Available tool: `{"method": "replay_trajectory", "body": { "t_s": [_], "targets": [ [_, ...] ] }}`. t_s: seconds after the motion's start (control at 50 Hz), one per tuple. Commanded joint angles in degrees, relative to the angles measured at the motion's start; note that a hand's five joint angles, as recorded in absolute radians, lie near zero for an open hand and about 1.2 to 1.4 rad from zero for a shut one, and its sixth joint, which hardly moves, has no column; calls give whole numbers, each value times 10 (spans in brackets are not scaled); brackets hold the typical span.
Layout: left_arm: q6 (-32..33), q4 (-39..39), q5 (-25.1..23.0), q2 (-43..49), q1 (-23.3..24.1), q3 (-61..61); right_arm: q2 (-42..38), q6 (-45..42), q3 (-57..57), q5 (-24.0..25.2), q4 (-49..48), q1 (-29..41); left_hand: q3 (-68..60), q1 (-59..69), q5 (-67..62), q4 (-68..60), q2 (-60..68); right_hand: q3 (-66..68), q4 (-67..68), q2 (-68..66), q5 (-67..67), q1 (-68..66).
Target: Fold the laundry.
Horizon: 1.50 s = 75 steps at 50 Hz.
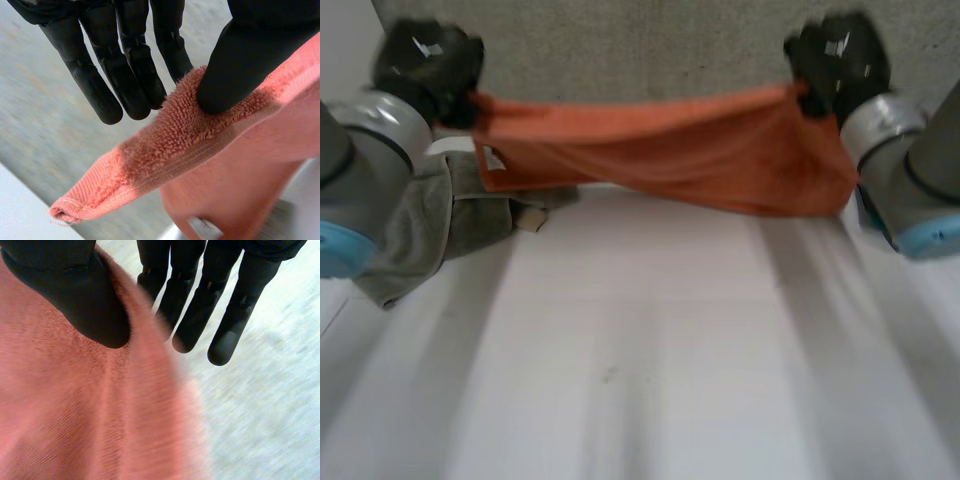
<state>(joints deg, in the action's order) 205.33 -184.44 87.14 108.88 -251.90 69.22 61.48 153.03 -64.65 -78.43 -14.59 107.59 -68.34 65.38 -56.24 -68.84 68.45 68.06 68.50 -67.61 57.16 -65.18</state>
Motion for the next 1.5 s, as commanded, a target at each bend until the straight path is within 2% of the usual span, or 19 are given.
{"method": "replay_trajectory", "body": {
  "t_s": [0.02, 0.12, 0.2, 0.22, 0.26, 0.28, 0.34, 0.36, 0.38, 0.56, 0.66, 0.7, 0.86, 1.08, 1.16, 1.32, 1.38, 1.4, 1.5],
  "targets": [
    [-2, -7, -19, 83, -4, 40, -36, -18, -100, 41, 13, -14, -117, 146, -138, -112, 115, 119, 115, -124, 128, -148],
    [0, -7, -15, 168, -10, 35, -96, -48, -121, 42, 13, -13, -117, 146, -138, -112, 115, 119, 115, -124, 128, -148],
    [-4, -2, -21, 187, -11, 33, -108, -49, -124, 25, 16, -11, -117, 146, -138, -112, 115, 96, 91, -100, 105, -125],
    [-4, 0, -24, 187, -11, 34, -107, -46, -124, 21, 17, -10, -117, 146, -138, -112, 115, 31, 26, -35, 40, -59],
    [-5, 3, -34, 183, -10, 36, -103, -37, -126, 13, 18, -8, 12, 17, -9, 17, -13, -121, -125, 116, -112, 92],
    [-5, 7, -46, 174, -10, 39, -97, -27, -127, 5, 21, -8, 143, -113, 122, 148, -144, -271, -276, 267, -262, 242],
    [-5, 13, -64, 157, -10, 45, -82, -4, -130, -5, 30, -8, 305, -275, 284, 310, -306, -444, -448, 439, -435, 415],
    [-5, 17, -70, 146, -13, 50, -70, 15, -131, -9, 41, -8, 367, -337, 346, 372, -368, -543, -547, 538, -534, 514],
    [-5, 19, -73, 140, -15, 53, -63, 26, -132, -11, 48, -8, 379, -350, 358, 384, -380, -581, -585, 576, -572, 552],
    [-2, 24, -93, 64, -62, 114, -4, 147, -132, -48, 205, -38, 413, -384, 392, 418, -414, -581, -585, 576, -572, 552],
    [11, 25, -144, 21, -102, 171, 34, 200, -154, -49, 271, -77, 413, -384, 392, 418, -414, -581, -585, 576, -572, 552],
    [18, 26, -159, 11, -114, 184, 41, 208, -165, -46, 276, -87, 408, -379, 387, 413, -409, -532, -536, 528, -523, 503],
    [52, 61, -207, -11, -159, 249, 45, 217, -236, -24, 253, -112, 317, -288, 296, 322, -318, -365, -370, 361, -356, 337],
    [70, 69, -212, -22, -173, 297, -34, 306, -225, -32, 177, -94, 268, -239, 247, 273, -270, -350, -355, 346, -341, 321],
    [69, 67, -212, -24, -172, 303, -69, 353, -187, -45, 177, -80, 270, -241, 249, 275, -271, -345, -350, 341, -336, 316],
    [67, 66, -210, -16, -159, 303, -118, 416, -116, -79, 176, -46, 280, -251, 259, 285, -281, -236, -240, 231, -227, 207],
    [67, 63, -207, -10, -152, 303, -128, 427, -95, -106, 172, -34, 297, -267, 276, 302, -298, -110, -115, 106, -101, 81],
    [67, 62, -205, -6, -149, 303, -132, 427, -87, -122, 164, -31, 304, -274, 283, 309, -305, -20, -24, 15, -11, -9],
    [67, 57, -202, -2, -148, 303, -155, 420, -51, -152, 130, -27, 305, -276, 284, 310, -307, 43, 39, -48, 52, -72]
  ]
}}
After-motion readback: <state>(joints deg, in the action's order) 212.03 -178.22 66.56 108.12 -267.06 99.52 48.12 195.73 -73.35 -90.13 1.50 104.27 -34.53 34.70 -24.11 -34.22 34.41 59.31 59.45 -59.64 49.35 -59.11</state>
